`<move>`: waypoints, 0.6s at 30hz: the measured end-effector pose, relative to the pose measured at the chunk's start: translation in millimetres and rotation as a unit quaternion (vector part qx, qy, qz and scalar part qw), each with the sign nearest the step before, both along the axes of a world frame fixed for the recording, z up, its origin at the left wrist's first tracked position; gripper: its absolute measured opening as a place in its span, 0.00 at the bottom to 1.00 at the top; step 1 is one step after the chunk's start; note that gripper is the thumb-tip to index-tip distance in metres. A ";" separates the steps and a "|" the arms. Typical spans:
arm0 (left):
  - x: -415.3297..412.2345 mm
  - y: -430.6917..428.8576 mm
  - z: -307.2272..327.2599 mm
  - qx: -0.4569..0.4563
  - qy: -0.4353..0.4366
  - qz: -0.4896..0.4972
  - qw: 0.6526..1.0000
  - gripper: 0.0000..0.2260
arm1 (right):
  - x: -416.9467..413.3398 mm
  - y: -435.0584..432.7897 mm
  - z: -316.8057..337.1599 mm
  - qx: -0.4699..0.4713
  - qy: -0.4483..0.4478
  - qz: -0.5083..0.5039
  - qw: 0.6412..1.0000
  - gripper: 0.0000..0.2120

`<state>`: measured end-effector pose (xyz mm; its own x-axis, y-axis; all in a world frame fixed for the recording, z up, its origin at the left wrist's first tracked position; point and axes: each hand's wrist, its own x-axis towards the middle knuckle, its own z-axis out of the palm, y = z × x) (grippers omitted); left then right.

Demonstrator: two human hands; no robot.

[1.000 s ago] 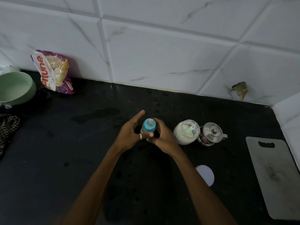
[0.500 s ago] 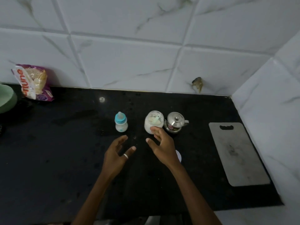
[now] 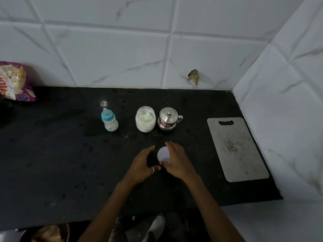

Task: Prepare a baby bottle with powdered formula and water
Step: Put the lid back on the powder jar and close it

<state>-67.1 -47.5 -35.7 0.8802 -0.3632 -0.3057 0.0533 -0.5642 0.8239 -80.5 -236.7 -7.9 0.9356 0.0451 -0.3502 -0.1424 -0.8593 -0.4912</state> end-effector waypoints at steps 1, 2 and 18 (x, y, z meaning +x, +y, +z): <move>-1.8 0.5 -1.7 0.001 0.002 0.004 1.000 0.43 | 2.2 0.8 -0.9 -0.018 0.011 0.017 1.000 0.42; -3.4 1.0 -3.1 0.001 0.005 0.008 1.000 0.43 | 3.9 1.9 -2.4 -0.030 0.021 0.030 0.999 0.43; 4.1 8.0 0.8 -0.037 -0.001 0.069 0.997 0.42 | 23.9 3.4 13.5 -0.011 -0.001 0.023 1.000 0.39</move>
<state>-63.1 -39.5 -34.9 0.9238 -0.2601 -0.2810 0.1250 -0.4888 0.8634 -56.6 -233.3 5.6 0.9337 0.0815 -0.3488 -0.1004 -0.8752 -0.4732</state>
